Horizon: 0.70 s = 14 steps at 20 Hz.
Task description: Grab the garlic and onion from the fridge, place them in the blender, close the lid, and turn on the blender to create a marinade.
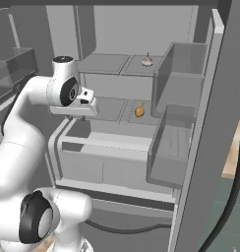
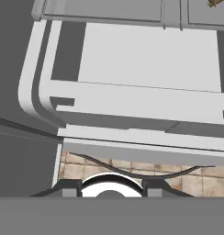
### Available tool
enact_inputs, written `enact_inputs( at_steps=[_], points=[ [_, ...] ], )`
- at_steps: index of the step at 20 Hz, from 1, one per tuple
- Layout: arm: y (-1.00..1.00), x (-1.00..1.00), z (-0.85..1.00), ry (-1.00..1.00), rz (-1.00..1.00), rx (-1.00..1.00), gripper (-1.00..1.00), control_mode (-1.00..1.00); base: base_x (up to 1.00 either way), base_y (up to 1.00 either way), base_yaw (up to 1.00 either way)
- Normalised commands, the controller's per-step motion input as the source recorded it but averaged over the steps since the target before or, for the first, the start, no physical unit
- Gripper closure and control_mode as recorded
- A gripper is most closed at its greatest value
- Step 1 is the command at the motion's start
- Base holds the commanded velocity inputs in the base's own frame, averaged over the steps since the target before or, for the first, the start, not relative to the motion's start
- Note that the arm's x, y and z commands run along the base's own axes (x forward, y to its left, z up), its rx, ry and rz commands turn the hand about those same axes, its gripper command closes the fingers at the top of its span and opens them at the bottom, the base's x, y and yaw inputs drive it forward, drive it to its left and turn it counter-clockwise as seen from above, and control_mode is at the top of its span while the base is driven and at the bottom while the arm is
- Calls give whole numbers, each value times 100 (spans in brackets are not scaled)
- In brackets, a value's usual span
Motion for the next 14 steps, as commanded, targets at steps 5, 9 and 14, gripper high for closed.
enact_inputs(
  at_steps=[5, 9, 14],
  points=[
    [0, -1, 0, 0, 0, 0, -100, -100, 0, 0, 0],
    [-37, -9, -2, -38, -8, -11, -100, -100, 0, 0, 0],
    [-96, 14, -8, -19, -18, -12, -100, -100, 0, 0, 0]
  ],
)
